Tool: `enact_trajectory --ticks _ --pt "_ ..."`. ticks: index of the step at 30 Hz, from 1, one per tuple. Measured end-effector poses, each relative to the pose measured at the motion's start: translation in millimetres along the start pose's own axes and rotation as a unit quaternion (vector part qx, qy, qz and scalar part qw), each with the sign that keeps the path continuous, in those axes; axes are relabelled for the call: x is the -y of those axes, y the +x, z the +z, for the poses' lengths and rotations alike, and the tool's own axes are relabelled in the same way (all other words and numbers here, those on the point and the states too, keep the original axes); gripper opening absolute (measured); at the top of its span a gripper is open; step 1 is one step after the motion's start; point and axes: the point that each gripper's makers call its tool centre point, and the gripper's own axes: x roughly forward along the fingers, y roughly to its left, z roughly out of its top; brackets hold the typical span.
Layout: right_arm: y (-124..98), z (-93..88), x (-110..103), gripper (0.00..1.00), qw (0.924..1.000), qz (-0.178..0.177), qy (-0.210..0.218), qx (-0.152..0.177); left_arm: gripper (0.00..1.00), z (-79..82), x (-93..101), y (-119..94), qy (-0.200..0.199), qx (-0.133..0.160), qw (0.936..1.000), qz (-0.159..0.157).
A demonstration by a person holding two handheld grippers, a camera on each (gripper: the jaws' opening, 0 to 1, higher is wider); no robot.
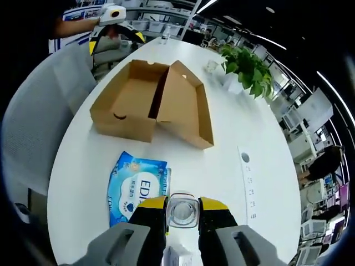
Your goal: Operate the shoe box by opening the lid, removing the specified soft item, and placing it in the target area until the item is outside and the box remains undamaged.
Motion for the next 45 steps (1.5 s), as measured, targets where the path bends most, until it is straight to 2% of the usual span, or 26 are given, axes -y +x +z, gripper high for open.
enact_trajectory --ticks 19,29,36,45 --pt "33.6 -24.7 -3.4 0.17 0.9984 0.043 0.0 -0.036 1.0 -13.2 -10.7 -9.0 -0.016 -0.007 0.9996 0.023" --pt "35.4 -26.3 -0.7 0.18 0.9971 0.064 0.008 -0.04 0.98 -23.5 -14.4 -11.9 -0.028 -0.016 0.9989 0.033" --pt "34.0 -30.2 4.8 0.2 0.9967 0.064 0.015 -0.048 0.97 -28.4 -16.1 -13.6 -0.03 -0.023 0.9985 0.04" --pt "31.2 -29.2 8.5 0.18 0.9964 0.062 0.033 -0.047 0.96 -35.9 -20.9 -17.0 -0.036 -0.032 0.9977 0.048"
